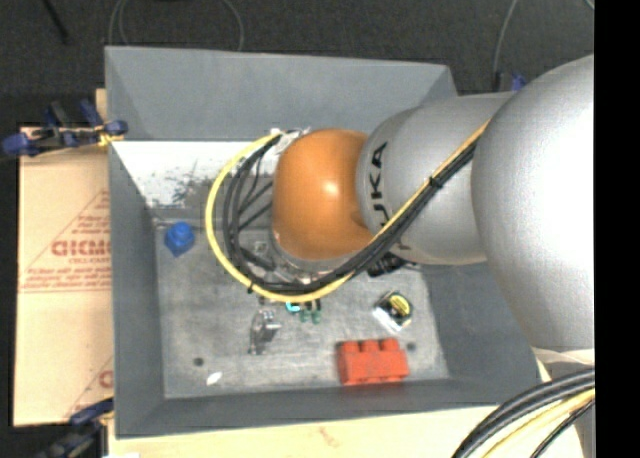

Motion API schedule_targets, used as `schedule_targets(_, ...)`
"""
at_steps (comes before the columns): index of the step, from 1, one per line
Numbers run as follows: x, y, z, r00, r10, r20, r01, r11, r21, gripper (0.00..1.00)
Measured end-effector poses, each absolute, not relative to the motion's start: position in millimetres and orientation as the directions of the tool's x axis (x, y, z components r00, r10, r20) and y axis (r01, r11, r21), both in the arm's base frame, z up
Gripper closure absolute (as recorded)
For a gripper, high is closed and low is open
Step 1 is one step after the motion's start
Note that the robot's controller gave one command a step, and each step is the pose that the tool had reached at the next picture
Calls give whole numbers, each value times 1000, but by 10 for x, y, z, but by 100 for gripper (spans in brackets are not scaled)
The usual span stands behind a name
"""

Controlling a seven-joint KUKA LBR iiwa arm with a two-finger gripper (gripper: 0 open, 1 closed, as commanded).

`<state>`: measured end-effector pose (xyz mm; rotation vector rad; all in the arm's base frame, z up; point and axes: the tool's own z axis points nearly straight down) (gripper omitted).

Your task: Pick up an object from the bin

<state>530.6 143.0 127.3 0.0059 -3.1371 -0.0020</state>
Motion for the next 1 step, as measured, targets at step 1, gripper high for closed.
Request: schedule_targets(1, 6131, 1702, 733, -967, 254, -3, 254, 967, 4, 0)
